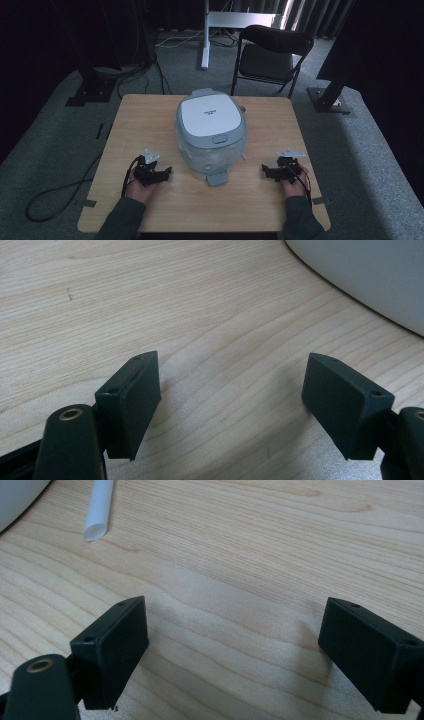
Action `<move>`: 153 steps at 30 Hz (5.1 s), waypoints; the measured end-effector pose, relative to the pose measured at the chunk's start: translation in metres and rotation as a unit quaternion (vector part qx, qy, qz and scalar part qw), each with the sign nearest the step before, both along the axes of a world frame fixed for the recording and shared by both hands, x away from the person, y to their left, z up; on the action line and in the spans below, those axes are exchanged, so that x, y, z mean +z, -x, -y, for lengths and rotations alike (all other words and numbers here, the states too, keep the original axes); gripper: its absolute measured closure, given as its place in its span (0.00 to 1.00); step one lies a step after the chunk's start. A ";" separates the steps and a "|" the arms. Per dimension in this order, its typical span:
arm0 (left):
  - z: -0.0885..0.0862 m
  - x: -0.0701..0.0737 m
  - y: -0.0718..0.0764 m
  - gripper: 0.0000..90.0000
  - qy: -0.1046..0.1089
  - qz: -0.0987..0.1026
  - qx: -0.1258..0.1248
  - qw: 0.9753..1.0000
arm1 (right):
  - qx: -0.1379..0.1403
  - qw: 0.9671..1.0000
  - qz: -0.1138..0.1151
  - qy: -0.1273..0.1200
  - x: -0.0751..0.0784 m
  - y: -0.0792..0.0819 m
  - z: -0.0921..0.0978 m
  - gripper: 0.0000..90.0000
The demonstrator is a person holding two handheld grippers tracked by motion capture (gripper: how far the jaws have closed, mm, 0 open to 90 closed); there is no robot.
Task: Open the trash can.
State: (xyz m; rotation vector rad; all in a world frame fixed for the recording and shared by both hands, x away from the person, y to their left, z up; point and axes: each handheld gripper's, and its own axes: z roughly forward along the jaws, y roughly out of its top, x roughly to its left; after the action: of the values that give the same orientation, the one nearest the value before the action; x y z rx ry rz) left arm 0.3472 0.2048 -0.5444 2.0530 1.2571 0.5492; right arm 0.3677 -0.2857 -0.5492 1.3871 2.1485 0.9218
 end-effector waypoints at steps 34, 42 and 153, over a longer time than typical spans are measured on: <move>0.000 0.000 0.000 0.26 0.000 0.001 -0.002 1.000 | -0.011 1.000 -0.005 0.002 0.003 0.000 -0.007 0.25; 0.000 0.000 0.000 0.26 0.000 0.001 -0.002 1.000 | -0.013 0.999 0.016 -0.032 0.018 0.008 -0.004 0.39; 0.001 0.000 -0.001 0.26 -0.001 0.001 -0.003 1.000 | 0.255 0.953 0.142 -0.079 0.226 0.042 -0.135 1.00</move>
State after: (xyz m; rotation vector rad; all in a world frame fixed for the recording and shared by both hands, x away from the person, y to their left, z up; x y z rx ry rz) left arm 0.3482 0.2043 -0.5444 2.0563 1.2494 0.5486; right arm 0.3253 -0.1508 -0.3235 0.6979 2.2766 1.4117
